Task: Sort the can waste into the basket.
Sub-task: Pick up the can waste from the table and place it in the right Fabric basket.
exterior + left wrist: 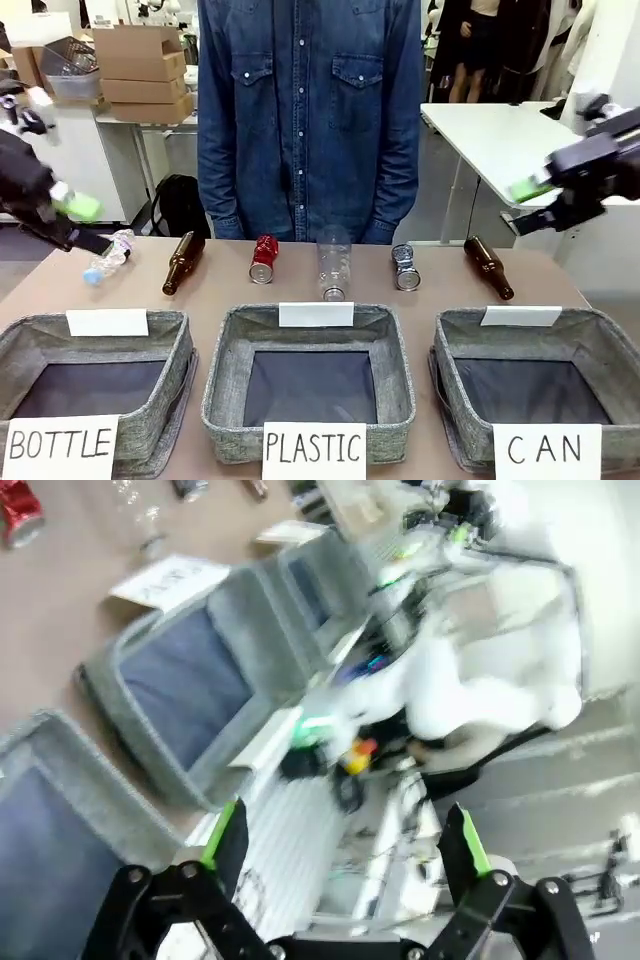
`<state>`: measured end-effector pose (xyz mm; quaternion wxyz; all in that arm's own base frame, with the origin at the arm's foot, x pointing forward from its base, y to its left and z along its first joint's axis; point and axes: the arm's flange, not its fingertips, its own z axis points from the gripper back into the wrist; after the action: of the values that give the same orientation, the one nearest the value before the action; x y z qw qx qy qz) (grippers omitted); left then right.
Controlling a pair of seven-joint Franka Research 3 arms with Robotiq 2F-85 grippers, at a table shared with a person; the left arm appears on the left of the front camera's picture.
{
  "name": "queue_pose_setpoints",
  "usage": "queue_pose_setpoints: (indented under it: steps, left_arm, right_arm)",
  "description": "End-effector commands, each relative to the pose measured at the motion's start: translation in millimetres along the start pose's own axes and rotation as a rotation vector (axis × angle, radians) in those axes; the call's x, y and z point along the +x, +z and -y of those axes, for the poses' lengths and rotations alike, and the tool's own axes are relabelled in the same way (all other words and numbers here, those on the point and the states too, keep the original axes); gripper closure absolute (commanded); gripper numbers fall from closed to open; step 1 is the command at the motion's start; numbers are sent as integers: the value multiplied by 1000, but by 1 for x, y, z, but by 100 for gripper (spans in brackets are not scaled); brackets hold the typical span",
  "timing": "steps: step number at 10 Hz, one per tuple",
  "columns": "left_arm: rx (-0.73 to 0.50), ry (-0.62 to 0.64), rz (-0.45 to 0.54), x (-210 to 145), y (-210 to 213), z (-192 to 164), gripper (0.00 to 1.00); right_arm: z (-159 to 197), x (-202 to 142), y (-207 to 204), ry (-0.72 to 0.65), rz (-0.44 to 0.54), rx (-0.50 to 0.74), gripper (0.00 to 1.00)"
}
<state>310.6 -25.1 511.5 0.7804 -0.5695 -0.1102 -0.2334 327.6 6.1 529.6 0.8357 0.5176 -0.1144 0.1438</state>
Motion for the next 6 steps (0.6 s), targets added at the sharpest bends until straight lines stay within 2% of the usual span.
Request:
queue_pose_setpoints:
  steps: [1,3,4,5,6]
  left_arm:
    - [-106,93,239,-3,2,-2,0]
    - [-82,69,317,-10,18,8,0]
    - [12,85,359,-10,22,14,0]
    - [254,206,273,-5,14,22,0]
    - [-71,115,330,6,40,1,0]
  right_arm:
    - [17,6,17,-339,162,237,0]
    - [28,2,24,-352,244,223,0]
    - [28,2,14,-293,282,142,0]
    - [37,1,36,-311,173,241,0]
    - [37,1,36,-311,173,241,0]
